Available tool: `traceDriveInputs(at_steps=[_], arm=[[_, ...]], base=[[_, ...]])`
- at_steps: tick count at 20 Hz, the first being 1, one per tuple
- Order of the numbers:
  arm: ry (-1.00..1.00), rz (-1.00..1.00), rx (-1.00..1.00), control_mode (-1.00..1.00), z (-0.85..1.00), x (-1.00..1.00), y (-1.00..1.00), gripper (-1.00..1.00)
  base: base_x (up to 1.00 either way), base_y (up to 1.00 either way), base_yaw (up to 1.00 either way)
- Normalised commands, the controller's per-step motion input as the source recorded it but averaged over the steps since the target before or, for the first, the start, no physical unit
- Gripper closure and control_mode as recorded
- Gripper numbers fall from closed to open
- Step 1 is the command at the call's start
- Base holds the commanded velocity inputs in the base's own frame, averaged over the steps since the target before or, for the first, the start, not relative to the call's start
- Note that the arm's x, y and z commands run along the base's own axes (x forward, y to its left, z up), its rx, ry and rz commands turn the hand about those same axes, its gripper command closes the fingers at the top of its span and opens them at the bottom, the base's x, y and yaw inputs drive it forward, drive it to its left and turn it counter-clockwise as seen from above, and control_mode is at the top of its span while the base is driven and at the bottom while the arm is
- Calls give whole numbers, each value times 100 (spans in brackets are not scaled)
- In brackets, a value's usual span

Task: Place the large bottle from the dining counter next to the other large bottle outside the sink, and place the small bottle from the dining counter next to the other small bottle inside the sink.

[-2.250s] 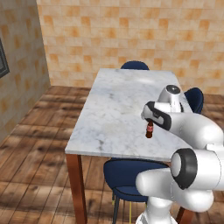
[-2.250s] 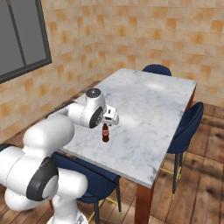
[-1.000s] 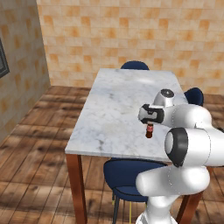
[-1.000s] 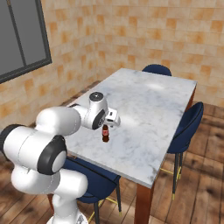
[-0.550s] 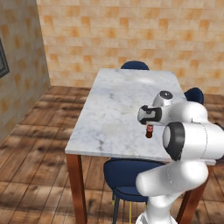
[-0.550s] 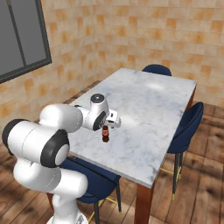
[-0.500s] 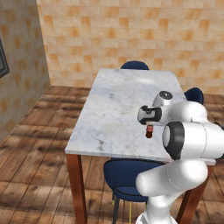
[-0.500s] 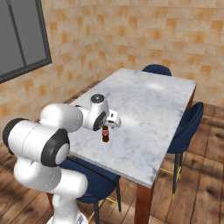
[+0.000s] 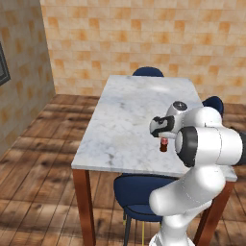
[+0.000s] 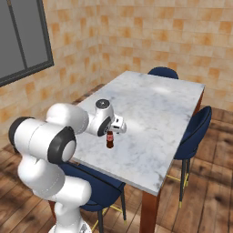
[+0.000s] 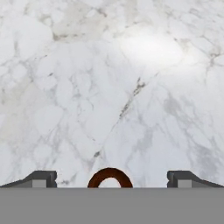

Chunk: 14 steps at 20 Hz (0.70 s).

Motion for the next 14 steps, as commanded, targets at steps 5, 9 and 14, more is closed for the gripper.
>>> traceDriveInputs(at_steps=[5,9,14], arm=[[0,0,0,-100,-19,9,0,100],[0,0,0,-100,-18,1,0,100],[0,0,0,-100,-17,0,0,100]], base=[[0,0,0],[0,0,0],[0,0,0]])
